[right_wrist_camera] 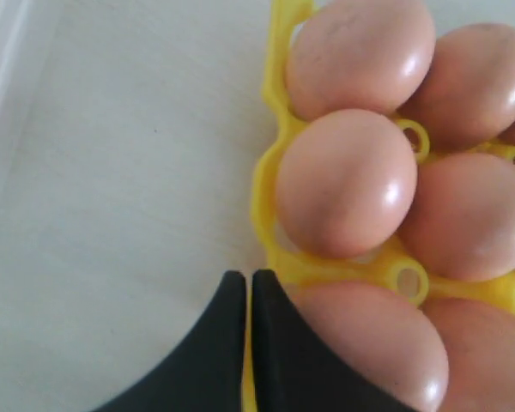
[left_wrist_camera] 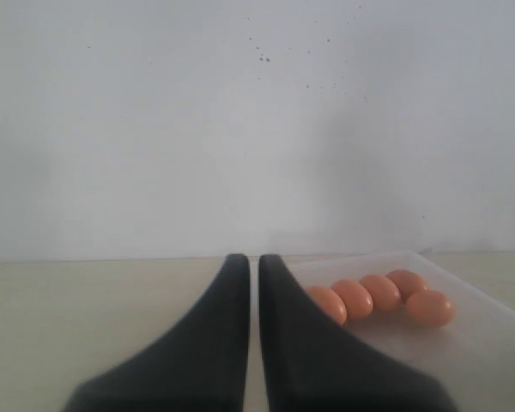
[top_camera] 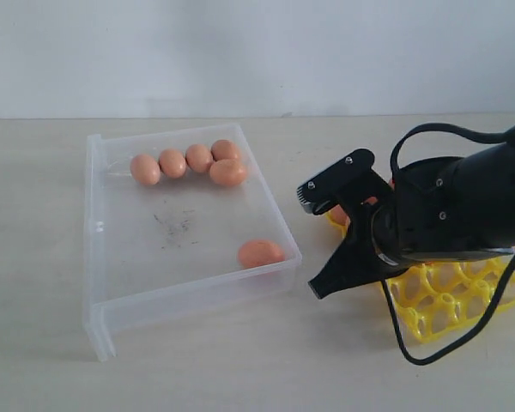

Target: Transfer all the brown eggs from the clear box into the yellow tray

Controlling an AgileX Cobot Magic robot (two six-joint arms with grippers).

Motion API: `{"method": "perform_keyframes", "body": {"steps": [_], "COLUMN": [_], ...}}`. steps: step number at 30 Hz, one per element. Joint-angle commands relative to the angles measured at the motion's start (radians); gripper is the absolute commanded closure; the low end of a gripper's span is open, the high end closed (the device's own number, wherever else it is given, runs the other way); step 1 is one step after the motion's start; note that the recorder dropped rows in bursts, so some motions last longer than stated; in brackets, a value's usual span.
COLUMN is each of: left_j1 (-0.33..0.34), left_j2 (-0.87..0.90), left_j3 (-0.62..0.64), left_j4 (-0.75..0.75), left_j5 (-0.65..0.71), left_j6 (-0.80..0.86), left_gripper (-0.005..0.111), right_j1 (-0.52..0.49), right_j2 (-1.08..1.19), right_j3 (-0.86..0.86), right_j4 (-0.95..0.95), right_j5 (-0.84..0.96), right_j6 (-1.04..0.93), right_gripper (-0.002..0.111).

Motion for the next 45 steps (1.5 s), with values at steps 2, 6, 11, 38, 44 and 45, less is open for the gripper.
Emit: {"method": "perform_keyframes", "body": {"steps": [2,6,11,38,44,45], "left_j1": [-0.003,-0.003,-0.003,-0.003,-0.003,-0.003], "left_j2": [0.004,0.004,0.004,0.004,0.004,0.004], "left_j3": [-0.002,-0.002,-0.002,-0.002,-0.002,-0.002], "left_j4": [-0.005,-0.005,-0.005,-0.005,-0.005,-0.005], "left_j5": [-0.016,-0.016,-0.016,-0.016,-0.016,-0.016], "left_j6": [0.005,0.005,0.005,0.005,0.005,0.005], "left_gripper": [0.103,0.103,0.103,0.103,0.103,0.103], "right_j1": [-0.006,-0.006,-0.006,0.038,-0.031,-0.044], "right_j2": [-0.024,-0.076,-0.202,0.107,0.212,0.238], "right_j3": [-0.008,-0.008,-0.008,-0.624,-0.766,-0.796], "right_j4": [-0.016,-0.016,-0.016,1.076,1.125,1.134], "right_j5": [-0.013,-0.095,-0.306,0.099,0.285,0.35], "right_j6": [0.02,0.02,0.018,-1.644,-1.282,-1.274], "right_gripper": [0.109,0.109,0.109,0.104,0.104,0.104]}}
